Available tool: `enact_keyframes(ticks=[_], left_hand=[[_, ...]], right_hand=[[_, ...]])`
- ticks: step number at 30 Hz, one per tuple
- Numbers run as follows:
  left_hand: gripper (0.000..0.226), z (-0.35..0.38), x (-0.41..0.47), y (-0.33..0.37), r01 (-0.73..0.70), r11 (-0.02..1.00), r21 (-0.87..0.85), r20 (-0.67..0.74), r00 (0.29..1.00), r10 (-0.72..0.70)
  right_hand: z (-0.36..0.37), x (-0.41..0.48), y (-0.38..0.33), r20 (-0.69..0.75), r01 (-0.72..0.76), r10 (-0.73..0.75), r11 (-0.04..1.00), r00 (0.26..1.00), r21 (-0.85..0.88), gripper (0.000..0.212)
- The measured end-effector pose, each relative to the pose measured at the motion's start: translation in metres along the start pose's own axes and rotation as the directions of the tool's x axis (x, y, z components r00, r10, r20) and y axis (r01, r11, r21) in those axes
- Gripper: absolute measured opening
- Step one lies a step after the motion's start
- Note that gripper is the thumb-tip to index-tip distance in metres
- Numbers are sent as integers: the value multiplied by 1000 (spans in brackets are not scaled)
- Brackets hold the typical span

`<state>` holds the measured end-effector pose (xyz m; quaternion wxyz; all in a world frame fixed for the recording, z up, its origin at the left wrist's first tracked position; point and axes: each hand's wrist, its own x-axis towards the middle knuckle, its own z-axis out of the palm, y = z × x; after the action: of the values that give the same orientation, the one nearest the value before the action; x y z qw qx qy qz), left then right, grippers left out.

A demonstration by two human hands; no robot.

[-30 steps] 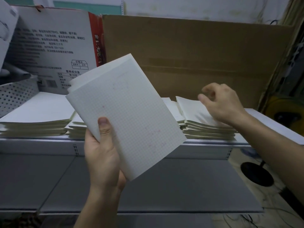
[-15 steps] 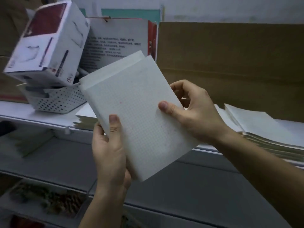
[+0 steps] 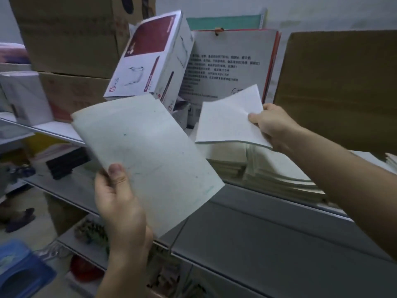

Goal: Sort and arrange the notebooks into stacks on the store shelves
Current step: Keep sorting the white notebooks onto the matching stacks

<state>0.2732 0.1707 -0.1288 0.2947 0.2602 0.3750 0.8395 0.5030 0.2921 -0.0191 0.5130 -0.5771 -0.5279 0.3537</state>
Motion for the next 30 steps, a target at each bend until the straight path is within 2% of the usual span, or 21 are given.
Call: enact_keyframes(ticks=[2,5,9,11,15,17,19,20,22,24,25,30], left_hand=[[16,-7,8,0,-30,999,12,-26,999,30],[18,-14,15,-2,-49,999,14,-48,998,50],[19,-19,23,-4,-21,1000,0,-37,999,21],[19,-19,26,-6,-8,1000,-16,-23,1000,7],[16,-14,25,-8,16,1000,-23,45,999,-15],[14,-9,22,-10,25,999,-26,82,996,-23],[14,-5,18,-14,31,999,-35,112,993,-27],[18,-1,16,-15,35,999,-39,126,992,-30],[26,6,13,-18,50,997,-52,169,985,-40],[31,14,7,-21,66,996,-63,191,980,-53],[32,19,4,-23,72,995,-67,199,978,-57],[32,40,-12,-33,92,989,-119,214,975,-65]], right_hand=[[8,21,8,15,-94,96,992,995,-88,23],[24,34,16,-1,-105,112,931,994,-348,31],[43,38,22,-99,-69,27,892,995,-446,22],[47,36,22,-103,-49,-6,852,995,-521,22],[47,26,15,-3,25,-33,809,999,-587,41],[44,15,11,9,140,-170,778,985,-612,47],[41,-4,8,57,288,-306,794,950,-536,40],[40,-18,6,104,344,-332,842,938,-416,36],[39,-50,3,221,373,-336,915,915,-155,39],[37,-78,6,310,382,-335,918,890,-105,44],[34,-88,10,318,402,-351,909,881,-111,45],[12,-108,23,173,469,-456,882,873,-42,36]])
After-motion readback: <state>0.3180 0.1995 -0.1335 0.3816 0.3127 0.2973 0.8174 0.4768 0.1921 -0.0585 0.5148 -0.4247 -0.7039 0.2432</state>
